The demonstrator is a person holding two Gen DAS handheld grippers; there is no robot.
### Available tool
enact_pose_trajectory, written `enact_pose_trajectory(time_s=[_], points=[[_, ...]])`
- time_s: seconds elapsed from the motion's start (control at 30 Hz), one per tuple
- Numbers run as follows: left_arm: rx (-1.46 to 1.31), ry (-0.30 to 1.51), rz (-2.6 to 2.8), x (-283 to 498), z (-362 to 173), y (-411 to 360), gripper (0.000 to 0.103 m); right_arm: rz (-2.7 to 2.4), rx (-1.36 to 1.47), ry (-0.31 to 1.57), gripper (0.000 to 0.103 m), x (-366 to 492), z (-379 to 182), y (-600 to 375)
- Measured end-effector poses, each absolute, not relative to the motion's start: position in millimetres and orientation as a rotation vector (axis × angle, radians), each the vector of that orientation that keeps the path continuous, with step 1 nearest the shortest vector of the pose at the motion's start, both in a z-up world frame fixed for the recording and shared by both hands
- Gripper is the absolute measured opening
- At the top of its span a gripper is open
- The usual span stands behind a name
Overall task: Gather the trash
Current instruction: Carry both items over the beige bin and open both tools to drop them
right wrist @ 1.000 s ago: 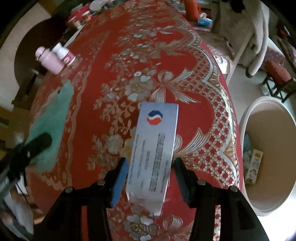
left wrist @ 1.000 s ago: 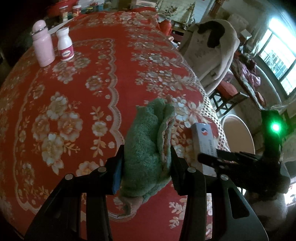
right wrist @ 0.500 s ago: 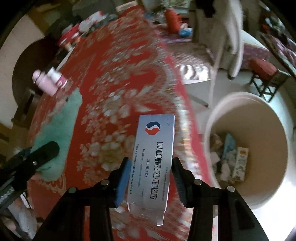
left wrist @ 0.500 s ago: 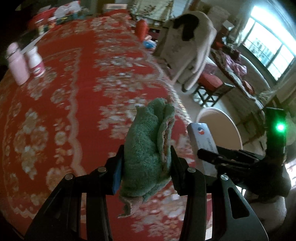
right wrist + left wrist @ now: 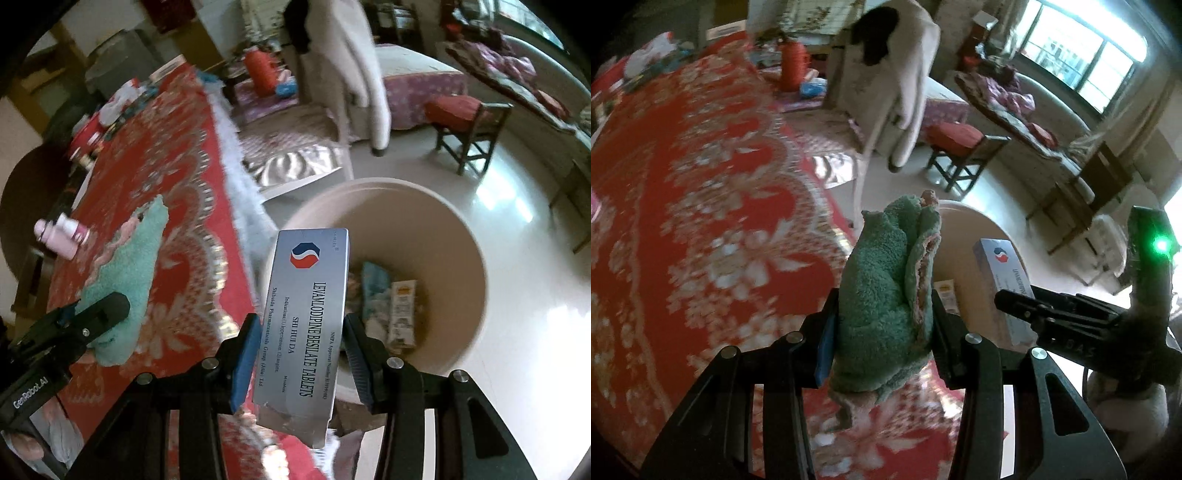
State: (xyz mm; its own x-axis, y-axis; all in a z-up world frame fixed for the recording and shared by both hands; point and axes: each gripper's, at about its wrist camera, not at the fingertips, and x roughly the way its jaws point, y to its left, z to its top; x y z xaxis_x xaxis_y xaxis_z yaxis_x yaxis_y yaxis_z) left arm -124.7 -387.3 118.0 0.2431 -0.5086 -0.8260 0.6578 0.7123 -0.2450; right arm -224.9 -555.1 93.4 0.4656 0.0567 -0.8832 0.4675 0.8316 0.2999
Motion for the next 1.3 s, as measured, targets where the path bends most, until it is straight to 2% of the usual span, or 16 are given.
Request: enact_pose_trajectory(time_s=[0.53,1.07,1.23,1.3], points=[[0.2,1.128,-0.849,-130.1,86.7,-462.0,0.042,-0.348,0.623,1.107,0.044,-236.9,63.2,-619.6],[0.207,1.178,-0.817,-126.8,64.0,-478.0,0.042,-0.316,0.642,1.147,0.044,-233.8,42.9,-625.7],[0.162,1.212,-0.846,-124.7,60.3,-478.9,0.045,-0.331,0.687,1.153,0.05,-238.1,40.6,-629.8],[0.131,1.228,-0.865,-121.0,59.3,-480.7,0.051,-0.341,0.686,1.155,0.051,-240.3,41.0,-628.8]])
